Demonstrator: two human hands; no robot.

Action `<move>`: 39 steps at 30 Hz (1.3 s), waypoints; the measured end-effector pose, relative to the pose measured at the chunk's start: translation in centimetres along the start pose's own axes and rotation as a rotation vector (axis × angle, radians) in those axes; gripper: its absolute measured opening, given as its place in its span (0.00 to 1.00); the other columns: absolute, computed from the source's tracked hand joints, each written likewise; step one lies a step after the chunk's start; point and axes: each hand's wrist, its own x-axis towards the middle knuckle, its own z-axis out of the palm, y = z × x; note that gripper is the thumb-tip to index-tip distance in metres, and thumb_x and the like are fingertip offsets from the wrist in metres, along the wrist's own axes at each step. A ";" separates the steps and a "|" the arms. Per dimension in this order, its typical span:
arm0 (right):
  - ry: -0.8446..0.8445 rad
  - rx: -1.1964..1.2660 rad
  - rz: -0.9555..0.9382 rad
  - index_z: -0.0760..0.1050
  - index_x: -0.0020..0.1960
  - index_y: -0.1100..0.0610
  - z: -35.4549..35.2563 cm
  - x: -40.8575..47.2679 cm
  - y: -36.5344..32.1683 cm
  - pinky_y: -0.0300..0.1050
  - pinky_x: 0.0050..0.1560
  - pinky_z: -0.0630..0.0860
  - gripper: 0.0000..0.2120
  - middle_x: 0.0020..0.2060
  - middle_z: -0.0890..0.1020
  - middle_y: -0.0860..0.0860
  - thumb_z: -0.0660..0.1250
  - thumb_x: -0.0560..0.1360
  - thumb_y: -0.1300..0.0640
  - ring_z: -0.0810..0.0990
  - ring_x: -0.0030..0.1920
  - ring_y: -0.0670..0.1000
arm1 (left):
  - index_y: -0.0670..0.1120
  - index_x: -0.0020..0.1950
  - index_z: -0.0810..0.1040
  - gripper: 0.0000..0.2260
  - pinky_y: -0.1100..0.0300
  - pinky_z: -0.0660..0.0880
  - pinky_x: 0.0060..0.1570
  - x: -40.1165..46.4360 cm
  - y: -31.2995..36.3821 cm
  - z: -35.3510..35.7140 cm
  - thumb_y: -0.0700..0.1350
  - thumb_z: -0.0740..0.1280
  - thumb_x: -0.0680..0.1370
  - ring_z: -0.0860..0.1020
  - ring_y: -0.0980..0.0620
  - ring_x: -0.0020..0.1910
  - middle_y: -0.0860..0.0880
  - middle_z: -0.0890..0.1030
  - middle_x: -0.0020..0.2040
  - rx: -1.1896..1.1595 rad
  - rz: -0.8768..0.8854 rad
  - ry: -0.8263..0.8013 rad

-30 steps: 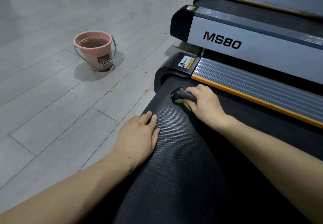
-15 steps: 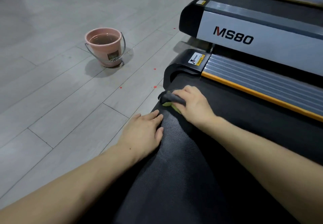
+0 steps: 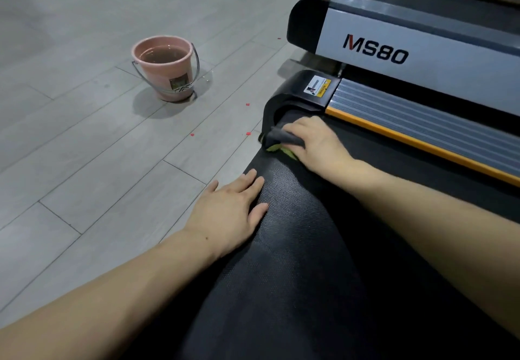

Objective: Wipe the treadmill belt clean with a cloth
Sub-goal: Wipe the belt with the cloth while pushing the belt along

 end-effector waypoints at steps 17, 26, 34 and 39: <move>0.103 -0.057 0.220 0.82 0.53 0.54 -3.1 -2.7 4.8 0.49 0.47 0.70 0.09 0.43 0.81 0.56 0.71 0.75 0.53 0.78 0.47 0.60 | 0.51 0.81 0.57 0.34 0.43 0.60 0.76 0.0 2.0 -0.3 0.68 0.46 0.80 0.64 0.52 0.77 0.51 0.56 0.83 0.119 -0.043 0.006; 0.080 0.071 0.122 0.81 0.56 0.54 -2.6 -11.0 -0.8 0.45 0.54 0.70 0.11 0.50 0.82 0.49 0.73 0.75 0.52 0.77 0.49 0.53 | 0.50 0.82 0.54 0.39 0.44 0.59 0.76 -0.1 1.6 0.1 0.69 0.42 0.76 0.60 0.52 0.79 0.51 0.53 0.83 0.092 -0.014 0.004; 0.145 -0.056 0.385 0.80 0.55 0.52 -3.8 -5.3 6.4 0.46 0.50 0.69 0.08 0.47 0.81 0.52 0.71 0.76 0.52 0.78 0.51 0.58 | 0.50 0.83 0.53 0.34 0.51 0.65 0.73 -0.1 1.9 0.2 0.67 0.49 0.81 0.60 0.51 0.79 0.51 0.51 0.83 0.081 -0.012 0.024; 0.178 -0.035 0.404 0.80 0.55 0.52 -3.0 -9.6 1.7 0.51 0.50 0.74 0.11 0.48 0.81 0.54 0.71 0.74 0.50 0.78 0.48 0.61 | 0.50 0.82 0.54 0.36 0.48 0.64 0.74 0.1 1.7 0.5 0.68 0.47 0.80 0.61 0.50 0.79 0.50 0.52 0.83 0.111 -0.017 0.021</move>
